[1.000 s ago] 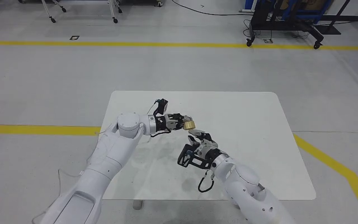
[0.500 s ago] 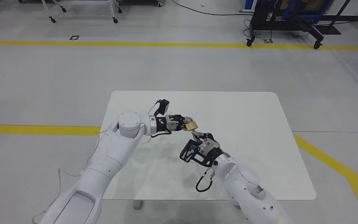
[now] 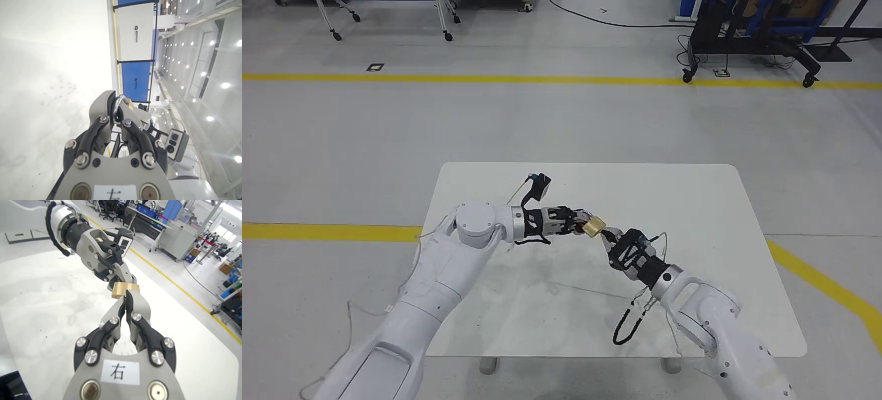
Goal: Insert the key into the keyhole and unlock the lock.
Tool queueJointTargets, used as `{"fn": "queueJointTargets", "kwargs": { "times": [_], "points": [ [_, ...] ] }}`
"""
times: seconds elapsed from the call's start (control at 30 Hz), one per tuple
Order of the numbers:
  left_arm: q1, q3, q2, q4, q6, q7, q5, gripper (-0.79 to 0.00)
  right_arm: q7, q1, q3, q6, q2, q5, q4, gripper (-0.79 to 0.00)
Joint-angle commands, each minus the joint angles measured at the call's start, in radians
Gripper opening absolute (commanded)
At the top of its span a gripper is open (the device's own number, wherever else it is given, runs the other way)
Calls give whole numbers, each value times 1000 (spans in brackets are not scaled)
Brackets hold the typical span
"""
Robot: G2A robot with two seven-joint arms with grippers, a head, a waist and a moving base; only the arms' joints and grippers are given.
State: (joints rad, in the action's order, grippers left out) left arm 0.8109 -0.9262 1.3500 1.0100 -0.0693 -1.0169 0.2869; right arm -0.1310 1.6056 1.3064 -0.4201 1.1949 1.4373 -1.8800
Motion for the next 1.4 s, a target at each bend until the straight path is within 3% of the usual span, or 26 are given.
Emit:
{"fn": "queueJointTargets", "kwargs": {
  "times": [0.0, 0.3, 0.4, 0.43, 0.47, 0.7, 0.9, 1.07, 1.33, 1.37],
  "points": [
    [4, -2, -1, 7, -10, 6, -9, -785, 17, -5, 15, -41, -2, -62, 23, -785],
    [17, -15, -7, 32, -39, 7, -14, -785, 32, -32, 50, -127, -8, -207, 93, -785],
    [19, -18, -8, 35, -39, 8, -14, -785, 28, -34, 53, -137, -10, -211, 92, -209],
    [19, -19, -9, 35, -40, 8, -12, -785, 26, -34, 55, -138, -11, -209, 90, -62],
    [19, -21, -9, 35, -38, 7, -10, -785, 25, -34, 57, -140, -12, -207, 86, 0],
    [14, -17, -10, 19, -6, -16, -12, -785, 37, 11, 126, -143, -24, -201, 24, 0],
    [-14, 51, -4, -4, 44, -50, -130, -785, 33, 105, 263, -164, -42, -208, -60, 0],
    [-48, 145, 9, -10, 123, -91, -270, -785, 33, 105, 263, -164, -42, -208, -60, 0],
    [-97, 185, 28, -67, 166, -91, -300, -785, 33, 105, 263, -164, -42, -208, -60, 0],
    [-104, 192, 31, -75, 169, -103, -302, -723, 33, 105, 263, -164, -42, -208, -60, 0]
  ]
}}
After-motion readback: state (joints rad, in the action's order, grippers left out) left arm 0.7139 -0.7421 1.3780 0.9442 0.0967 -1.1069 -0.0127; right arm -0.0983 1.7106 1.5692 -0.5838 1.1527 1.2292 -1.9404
